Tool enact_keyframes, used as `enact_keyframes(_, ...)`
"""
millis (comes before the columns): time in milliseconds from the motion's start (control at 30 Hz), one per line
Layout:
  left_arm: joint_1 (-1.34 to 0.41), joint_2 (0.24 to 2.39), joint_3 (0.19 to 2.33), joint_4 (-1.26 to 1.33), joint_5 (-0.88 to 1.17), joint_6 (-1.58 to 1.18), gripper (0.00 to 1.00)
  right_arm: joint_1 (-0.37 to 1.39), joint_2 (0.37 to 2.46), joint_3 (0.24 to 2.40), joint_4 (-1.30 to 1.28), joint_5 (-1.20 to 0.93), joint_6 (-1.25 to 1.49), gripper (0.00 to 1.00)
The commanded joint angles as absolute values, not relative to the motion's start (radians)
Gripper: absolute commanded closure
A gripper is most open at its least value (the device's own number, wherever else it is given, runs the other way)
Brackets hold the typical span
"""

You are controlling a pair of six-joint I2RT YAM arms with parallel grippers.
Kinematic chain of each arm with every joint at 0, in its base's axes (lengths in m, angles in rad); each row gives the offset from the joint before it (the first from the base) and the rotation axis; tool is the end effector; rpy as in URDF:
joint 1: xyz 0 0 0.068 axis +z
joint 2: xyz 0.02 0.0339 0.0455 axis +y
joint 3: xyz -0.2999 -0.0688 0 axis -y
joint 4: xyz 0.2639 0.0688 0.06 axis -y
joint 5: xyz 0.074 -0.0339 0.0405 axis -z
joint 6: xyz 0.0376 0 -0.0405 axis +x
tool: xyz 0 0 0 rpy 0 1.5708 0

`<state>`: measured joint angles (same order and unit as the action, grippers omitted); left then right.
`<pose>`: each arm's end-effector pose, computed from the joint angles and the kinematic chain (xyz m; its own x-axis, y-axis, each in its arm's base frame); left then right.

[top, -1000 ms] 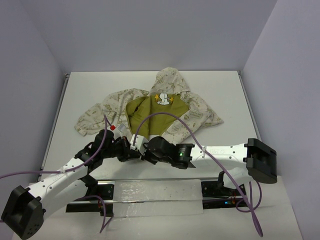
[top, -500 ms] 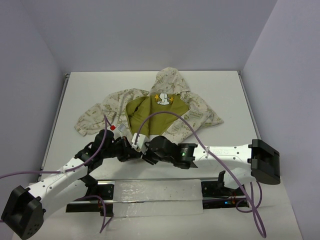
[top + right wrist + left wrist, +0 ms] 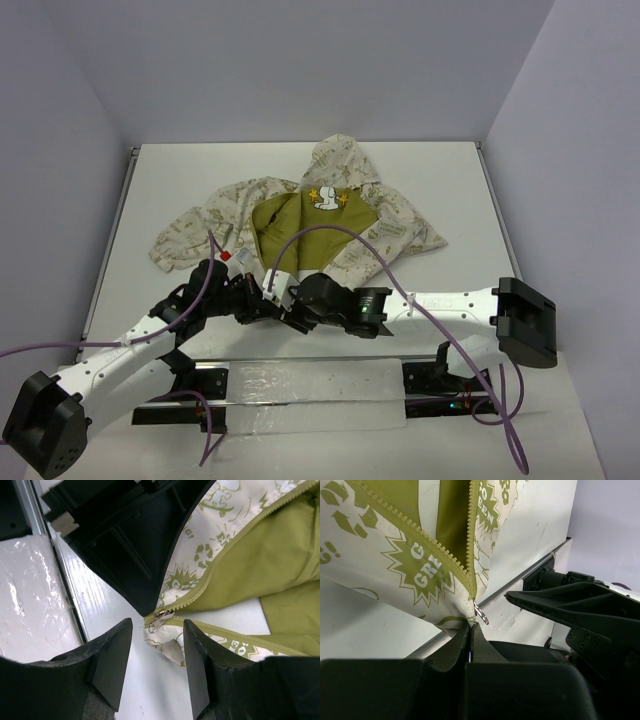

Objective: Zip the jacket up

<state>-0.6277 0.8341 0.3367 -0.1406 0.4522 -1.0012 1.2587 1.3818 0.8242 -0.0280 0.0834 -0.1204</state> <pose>0.1244 -0.1106 0.1982 -0.9441 -0.2509 -0.2141 0.0321 0.5760 -0.8168 0.0989 0.2962 0.2577 -0.0571 -0.5669 -0.8218 -0.9407 0.3062 -0.1458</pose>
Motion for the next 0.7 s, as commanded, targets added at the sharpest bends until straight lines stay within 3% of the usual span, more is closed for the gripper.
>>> enact_keyframes(0, -0.629, 0.821, 0.369, -0.144, 0.443, -0.985, 1.0, 1.254, 1.408, 0.818, -0.01, 0.077, -0.114, 0.47)
enact_keyframes(233, -0.629, 0.821, 0.37, -0.144, 0.446, -0.983, 1.0, 1.25, 1.425, 0.813, -0.006, 0.09, -0.11, 0.48)
enact_keyframes(667, -0.629, 0.82, 0.367, -0.141, 0.448, -0.983, 1.0, 1.237, 1.422, 0.807, 0.028, 0.089, -0.106, 0.71)
